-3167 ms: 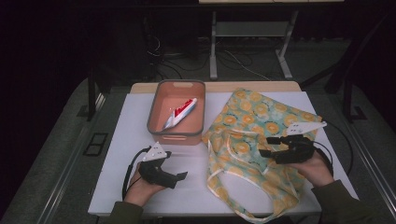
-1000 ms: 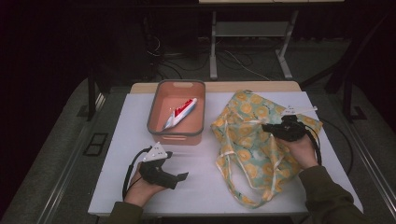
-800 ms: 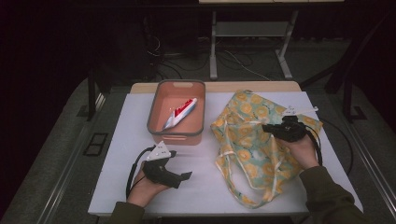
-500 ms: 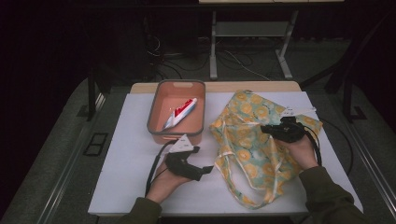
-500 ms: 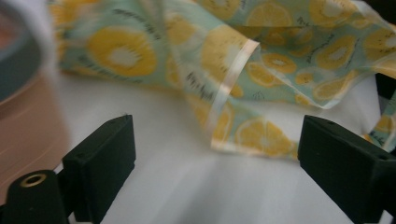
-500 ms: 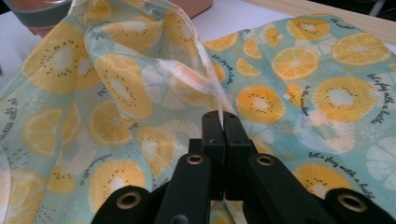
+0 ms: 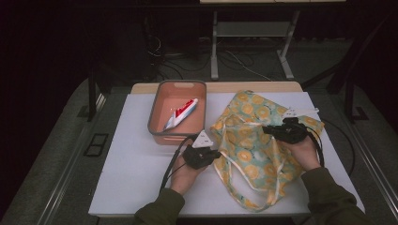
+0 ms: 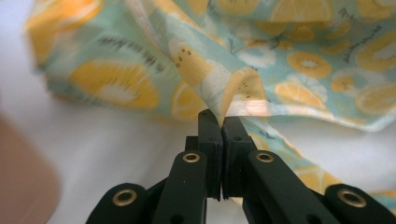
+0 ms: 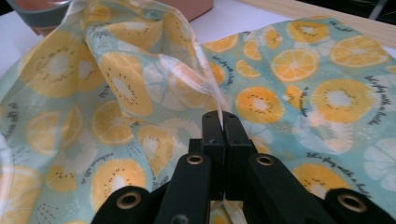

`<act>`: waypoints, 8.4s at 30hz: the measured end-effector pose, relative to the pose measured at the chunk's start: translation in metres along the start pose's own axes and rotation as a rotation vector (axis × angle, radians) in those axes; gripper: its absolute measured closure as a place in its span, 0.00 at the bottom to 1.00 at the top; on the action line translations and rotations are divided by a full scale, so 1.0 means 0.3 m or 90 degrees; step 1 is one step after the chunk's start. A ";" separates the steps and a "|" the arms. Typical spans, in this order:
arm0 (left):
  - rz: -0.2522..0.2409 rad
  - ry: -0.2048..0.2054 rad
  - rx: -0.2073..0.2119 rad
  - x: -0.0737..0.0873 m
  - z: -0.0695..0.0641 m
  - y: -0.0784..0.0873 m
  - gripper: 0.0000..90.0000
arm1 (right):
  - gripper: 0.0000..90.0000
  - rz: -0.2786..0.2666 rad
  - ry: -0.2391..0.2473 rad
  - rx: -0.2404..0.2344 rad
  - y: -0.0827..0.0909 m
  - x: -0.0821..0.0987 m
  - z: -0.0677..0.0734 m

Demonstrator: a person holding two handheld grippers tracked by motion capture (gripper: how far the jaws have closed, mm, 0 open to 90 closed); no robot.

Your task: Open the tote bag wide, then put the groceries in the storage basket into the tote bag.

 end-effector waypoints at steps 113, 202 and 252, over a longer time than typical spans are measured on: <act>0.193 0.165 -0.171 -0.008 0.701 -0.016 0.28 | 0.99 -0.025 0.010 -0.029 0.037 -0.011 0.018; 0.222 -0.052 0.091 -0.124 -0.067 -0.266 0.82 | 0.99 -0.029 0.020 -0.016 0.037 -0.014 0.015; 0.117 -0.075 0.045 -0.117 -0.055 -0.177 0.88 | 0.99 -0.051 0.023 -0.025 0.051 -0.031 0.035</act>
Point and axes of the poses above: each handheld gripper's, and its own axes: y roughly backward along the jaws, x roughly out of its underside, z roughly to its left, the point moved 5 cm from there along -y, roughly forward along the jaws, and after that the axes turned 9 degrees about -y, right-handed, at the moved point
